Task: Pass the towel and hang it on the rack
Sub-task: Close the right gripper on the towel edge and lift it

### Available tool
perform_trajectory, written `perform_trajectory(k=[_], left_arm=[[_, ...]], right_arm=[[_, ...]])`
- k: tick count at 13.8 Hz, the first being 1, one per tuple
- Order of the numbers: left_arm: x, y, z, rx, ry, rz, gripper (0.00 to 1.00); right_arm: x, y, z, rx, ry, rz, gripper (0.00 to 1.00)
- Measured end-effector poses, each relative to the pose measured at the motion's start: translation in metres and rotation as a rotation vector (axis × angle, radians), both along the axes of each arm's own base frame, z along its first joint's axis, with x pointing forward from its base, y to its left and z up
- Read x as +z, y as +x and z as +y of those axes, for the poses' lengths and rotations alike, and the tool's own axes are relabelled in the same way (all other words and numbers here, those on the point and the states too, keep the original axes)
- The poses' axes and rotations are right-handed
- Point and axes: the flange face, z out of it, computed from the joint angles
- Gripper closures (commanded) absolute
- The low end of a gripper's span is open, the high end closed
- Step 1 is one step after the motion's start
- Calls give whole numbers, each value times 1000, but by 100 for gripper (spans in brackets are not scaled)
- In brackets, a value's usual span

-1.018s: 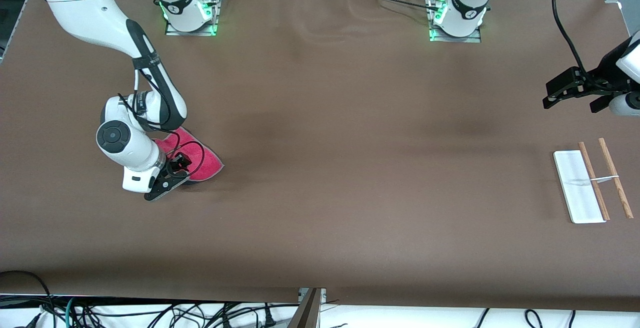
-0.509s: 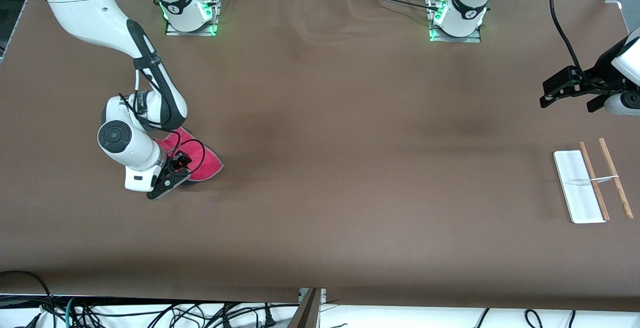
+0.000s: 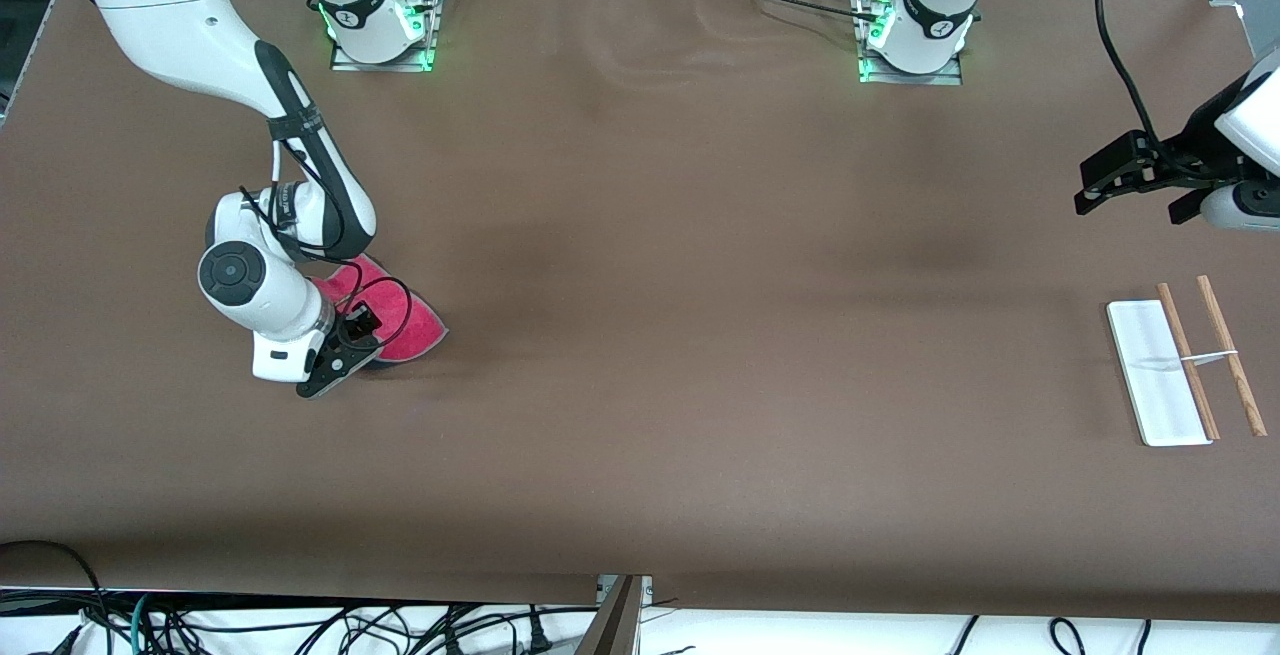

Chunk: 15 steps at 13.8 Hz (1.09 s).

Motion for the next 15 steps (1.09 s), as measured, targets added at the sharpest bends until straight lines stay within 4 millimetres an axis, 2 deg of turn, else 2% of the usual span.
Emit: perform_trajectory(k=[3, 4, 5, 8, 10, 12, 15], left_arm=[[0, -1, -11, -20, -2, -1, 0], [0, -1, -11, -19, -2, -2, 0], [1, 0, -9, -17, -2, -3, 0], [1, -1, -14, -24, -2, -4, 0], [1, -1, -17, -30, -3, -4, 0], [1, -1, -17, -31, -3, -3, 0], [1, -1, -16, -29, -3, -3, 0]], right_arm=[[-1, 0, 0, 1, 0, -1, 86], [-1, 0, 0, 1, 0, -1, 95], [-1, 0, 0, 1, 1, -3, 100], [3, 3, 1, 2, 3, -17, 100], [15, 7, 2, 3, 8, -43, 100], [45, 13, 10, 13, 21, -91, 100], [108, 17, 47, 39, 57, -105, 100]])
